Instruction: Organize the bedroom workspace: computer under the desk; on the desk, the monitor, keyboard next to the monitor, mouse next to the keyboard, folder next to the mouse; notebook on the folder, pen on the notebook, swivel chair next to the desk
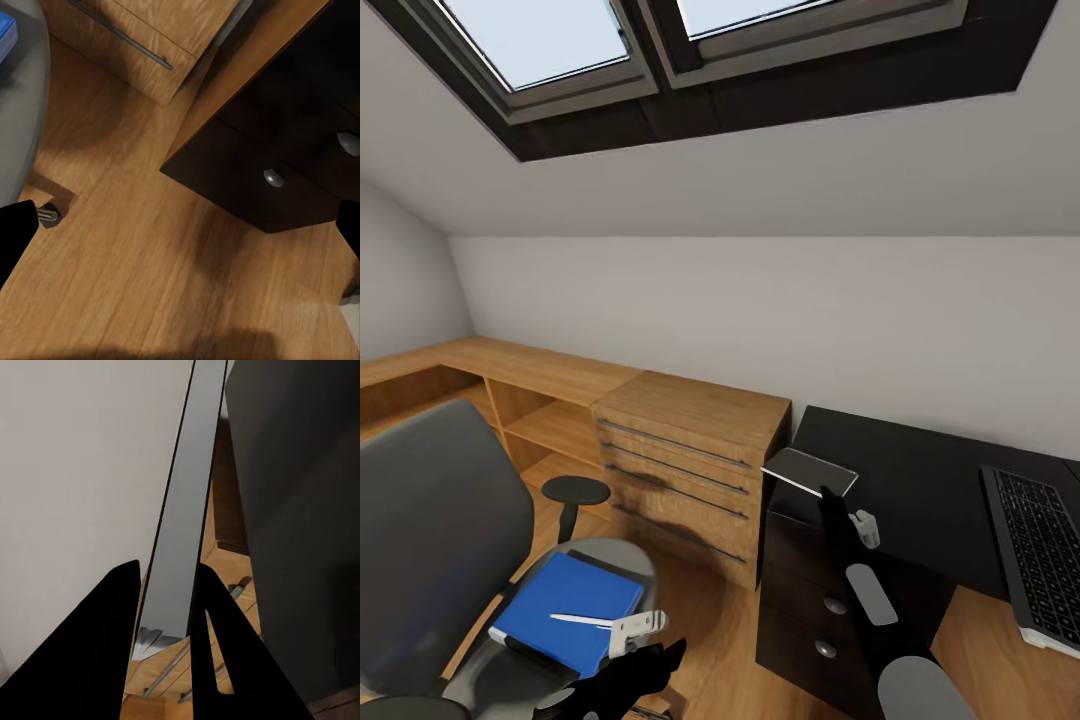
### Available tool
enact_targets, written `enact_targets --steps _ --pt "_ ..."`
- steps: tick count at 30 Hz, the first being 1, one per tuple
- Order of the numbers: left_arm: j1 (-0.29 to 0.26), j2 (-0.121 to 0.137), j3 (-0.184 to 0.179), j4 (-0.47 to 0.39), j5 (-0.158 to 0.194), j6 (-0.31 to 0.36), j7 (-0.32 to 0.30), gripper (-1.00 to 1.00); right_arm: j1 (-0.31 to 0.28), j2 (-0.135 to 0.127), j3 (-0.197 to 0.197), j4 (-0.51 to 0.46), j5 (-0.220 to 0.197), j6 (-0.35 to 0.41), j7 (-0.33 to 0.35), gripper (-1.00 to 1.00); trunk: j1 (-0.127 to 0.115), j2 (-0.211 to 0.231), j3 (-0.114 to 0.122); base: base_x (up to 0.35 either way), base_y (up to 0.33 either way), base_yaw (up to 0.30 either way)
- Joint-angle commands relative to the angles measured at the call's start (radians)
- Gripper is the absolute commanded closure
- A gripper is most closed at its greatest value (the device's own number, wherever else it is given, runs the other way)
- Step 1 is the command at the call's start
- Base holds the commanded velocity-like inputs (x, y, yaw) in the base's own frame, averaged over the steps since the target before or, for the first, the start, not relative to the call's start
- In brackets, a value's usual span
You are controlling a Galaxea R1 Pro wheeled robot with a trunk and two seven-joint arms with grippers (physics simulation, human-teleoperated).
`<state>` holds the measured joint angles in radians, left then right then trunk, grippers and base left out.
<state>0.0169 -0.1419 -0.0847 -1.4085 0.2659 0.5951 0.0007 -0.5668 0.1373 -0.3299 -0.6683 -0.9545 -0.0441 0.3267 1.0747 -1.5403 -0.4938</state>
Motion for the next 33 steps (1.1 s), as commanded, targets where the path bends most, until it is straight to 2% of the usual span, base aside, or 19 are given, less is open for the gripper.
enact_targets --steps 1,7,29,33 --pt "0.0 0.0 0.001 -0.001 0.004 0.005 0.0 -1.0 -0.001 0.001 -0.003 0.001 -0.01 0.002 0.007 1.0 0.0 -0.001 -0.001 0.002 0.0 0.0" --pt "0.0 -0.001 0.0 -0.001 0.004 0.005 0.001 -1.0 -0.001 0.0 -0.003 0.001 -0.01 0.003 0.009 1.0 0.0 -0.001 -0.001 0.0 0.0 0.0" --pt "0.0 -0.001 0.0 -0.001 0.003 0.006 0.001 -1.0 -0.001 -0.001 -0.003 0.0 -0.006 0.006 0.013 1.0 0.084 -0.155 -0.07 0.0 0.0 0.0" --pt "0.0 -0.001 0.002 -0.001 0.004 0.006 0.002 -1.0 -0.001 -0.001 -0.003 0.001 -0.009 0.007 0.012 1.0 0.084 -0.155 -0.07 0.0 0.0 0.0"
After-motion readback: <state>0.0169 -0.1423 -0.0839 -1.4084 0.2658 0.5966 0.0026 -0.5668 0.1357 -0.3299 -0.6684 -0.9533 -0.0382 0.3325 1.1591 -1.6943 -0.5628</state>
